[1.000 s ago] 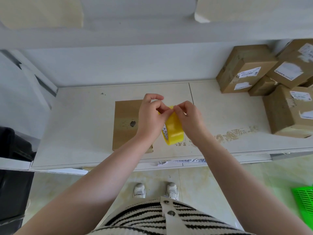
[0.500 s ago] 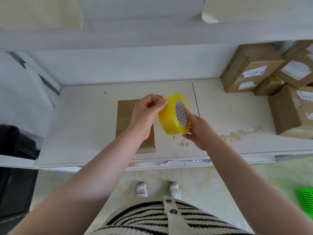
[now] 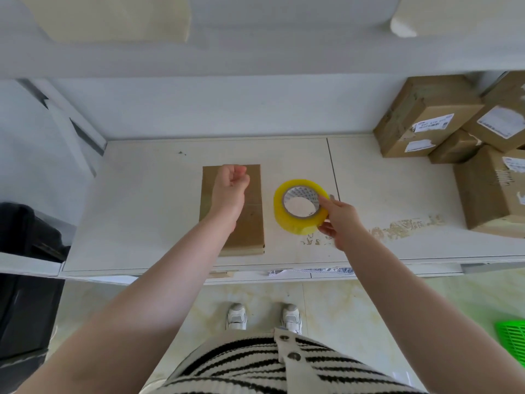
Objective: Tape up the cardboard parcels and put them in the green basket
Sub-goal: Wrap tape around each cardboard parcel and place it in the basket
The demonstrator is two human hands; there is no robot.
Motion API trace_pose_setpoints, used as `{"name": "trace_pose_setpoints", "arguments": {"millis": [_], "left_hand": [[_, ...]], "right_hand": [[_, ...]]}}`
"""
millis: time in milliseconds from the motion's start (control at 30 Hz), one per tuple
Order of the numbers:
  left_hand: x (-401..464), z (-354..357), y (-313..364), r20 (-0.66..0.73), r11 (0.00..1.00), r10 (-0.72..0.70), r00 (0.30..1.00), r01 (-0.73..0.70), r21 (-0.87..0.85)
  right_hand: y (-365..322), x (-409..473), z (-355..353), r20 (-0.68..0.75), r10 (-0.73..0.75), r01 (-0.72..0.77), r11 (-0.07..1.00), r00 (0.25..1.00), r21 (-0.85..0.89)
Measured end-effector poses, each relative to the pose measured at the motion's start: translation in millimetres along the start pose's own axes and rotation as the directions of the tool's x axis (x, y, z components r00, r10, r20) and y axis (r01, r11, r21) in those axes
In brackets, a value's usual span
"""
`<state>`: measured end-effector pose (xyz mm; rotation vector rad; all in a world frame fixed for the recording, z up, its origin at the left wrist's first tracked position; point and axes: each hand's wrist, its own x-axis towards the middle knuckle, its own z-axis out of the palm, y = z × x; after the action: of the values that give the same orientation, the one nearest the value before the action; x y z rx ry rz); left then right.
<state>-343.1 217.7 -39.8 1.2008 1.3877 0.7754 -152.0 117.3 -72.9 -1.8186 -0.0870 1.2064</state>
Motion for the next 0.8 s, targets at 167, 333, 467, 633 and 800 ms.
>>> {"name": "trace_pose_setpoints", "arguments": {"millis": [167, 333, 467, 633, 800], "left_hand": [[3.8, -41.5, -28.9, -0.171, 0.876, 0.149, 0.974, -0.050, 0.479], [10.4, -61.3, -54.3, -0.076, 0.847, -0.152, 0.985, 0.170, 0.503], [15.2, -63.0, -60.6, -0.011, 0.914, -0.179, 0.984, 0.171, 0.367], [18.5, -62.8, -64.1, 0.001, 0.918, -0.153, 0.988, 0.141, 0.371], [21.4, -61.8, -67.3, 0.028, 0.914, -0.143, 0.989, 0.121, 0.388]], "right_hand": [[18.3, 21.2, 8.3, -0.142, 0.040, -0.046, 0.998, 0.989, -0.040], [19.4, 13.2, 22.2, -0.196, -0.194, 0.050, 0.822, 0.961, -0.567], [6.2, -39.6, 60.3, 0.014, -0.573, 0.496, 0.697, 0.820, -0.517], [16.2, -62.8, 103.5, 0.248, -0.478, 0.518, 0.593, 0.842, -0.616], [29.0, -58.3, 120.4, 0.094, -0.438, 0.420, 0.747, 0.894, -0.514]]}}
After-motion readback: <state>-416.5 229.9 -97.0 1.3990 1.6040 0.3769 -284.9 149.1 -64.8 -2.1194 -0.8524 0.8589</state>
